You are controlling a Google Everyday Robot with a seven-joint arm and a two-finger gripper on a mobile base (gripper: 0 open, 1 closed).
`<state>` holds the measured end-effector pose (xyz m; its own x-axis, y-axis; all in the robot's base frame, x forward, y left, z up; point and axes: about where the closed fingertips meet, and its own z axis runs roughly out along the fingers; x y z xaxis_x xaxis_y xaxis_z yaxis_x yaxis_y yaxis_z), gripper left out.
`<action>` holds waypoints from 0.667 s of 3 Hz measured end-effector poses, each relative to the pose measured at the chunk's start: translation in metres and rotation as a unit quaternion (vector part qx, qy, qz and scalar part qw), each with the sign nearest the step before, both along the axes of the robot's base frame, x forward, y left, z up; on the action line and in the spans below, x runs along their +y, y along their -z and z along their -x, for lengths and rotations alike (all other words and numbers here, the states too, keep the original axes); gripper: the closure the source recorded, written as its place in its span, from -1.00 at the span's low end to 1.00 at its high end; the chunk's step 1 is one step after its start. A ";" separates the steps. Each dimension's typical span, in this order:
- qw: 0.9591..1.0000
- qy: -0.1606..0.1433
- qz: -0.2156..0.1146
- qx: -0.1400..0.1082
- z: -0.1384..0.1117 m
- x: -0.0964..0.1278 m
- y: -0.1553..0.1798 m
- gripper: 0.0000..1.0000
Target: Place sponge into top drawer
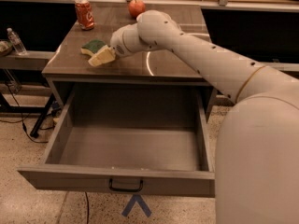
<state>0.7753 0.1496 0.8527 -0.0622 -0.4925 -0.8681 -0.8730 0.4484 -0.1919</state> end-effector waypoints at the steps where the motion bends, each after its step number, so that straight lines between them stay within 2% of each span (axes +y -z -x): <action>1: 1.000 0.006 -0.010 0.013 0.002 0.009 0.006 0.00; 2: 1.000 0.011 -0.015 0.023 0.008 0.006 0.005 0.46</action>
Offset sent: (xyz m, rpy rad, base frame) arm -0.0129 -0.0047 -0.0004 0.0453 0.0667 -0.0413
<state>0.7677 0.1551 0.8477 -0.1127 -0.4638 -0.8788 -0.8708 0.4720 -0.1374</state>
